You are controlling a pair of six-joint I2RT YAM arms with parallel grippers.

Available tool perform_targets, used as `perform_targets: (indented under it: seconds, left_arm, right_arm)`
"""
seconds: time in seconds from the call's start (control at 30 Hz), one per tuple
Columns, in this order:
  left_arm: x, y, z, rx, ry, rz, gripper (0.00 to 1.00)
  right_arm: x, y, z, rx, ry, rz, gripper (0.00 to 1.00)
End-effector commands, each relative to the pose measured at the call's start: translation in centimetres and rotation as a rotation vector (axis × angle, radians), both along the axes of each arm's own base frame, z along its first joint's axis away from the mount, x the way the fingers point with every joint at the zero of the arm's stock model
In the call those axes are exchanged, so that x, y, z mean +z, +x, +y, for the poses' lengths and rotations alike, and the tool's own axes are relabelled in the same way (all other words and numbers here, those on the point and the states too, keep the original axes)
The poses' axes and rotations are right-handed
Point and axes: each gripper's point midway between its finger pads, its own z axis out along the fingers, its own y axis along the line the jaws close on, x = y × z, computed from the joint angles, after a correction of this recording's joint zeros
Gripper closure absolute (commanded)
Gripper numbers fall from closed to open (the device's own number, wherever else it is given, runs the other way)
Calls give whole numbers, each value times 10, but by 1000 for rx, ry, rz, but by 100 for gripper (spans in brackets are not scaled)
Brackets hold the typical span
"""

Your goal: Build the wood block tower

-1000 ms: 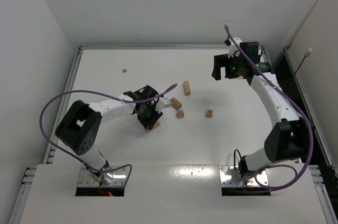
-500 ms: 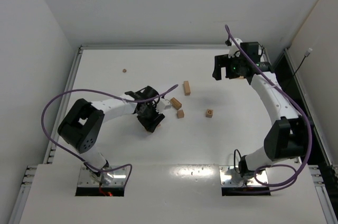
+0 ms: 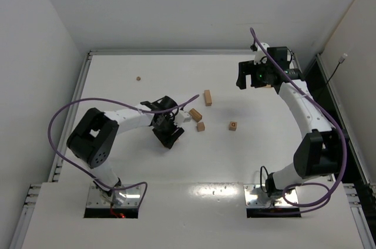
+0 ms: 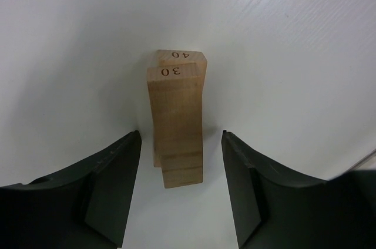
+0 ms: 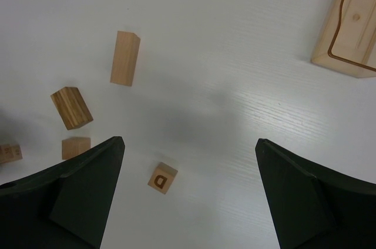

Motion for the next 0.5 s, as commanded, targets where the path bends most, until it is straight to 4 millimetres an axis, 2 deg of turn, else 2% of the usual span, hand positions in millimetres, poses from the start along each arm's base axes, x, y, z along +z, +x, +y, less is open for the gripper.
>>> perform_targets:
  seconds: [0.0,0.1,0.27,0.47]
  left_arm:
    - [3,3,-13,-40,-27,-4,46]
    - [0,2,-16,-50,-27,-3,46]
    - [0,6,-20,-61,-34,-2,52]
    - [-6,7,-19,-74,-11,-9,54]
  right_arm:
    - [9,6,3,9,24,-37,8]
    - [9,6,3,9,24,-37,8]
    - [9,7,-1,-1,24,-37,8]
    - [9,7,-1,-1,24,-37,8]
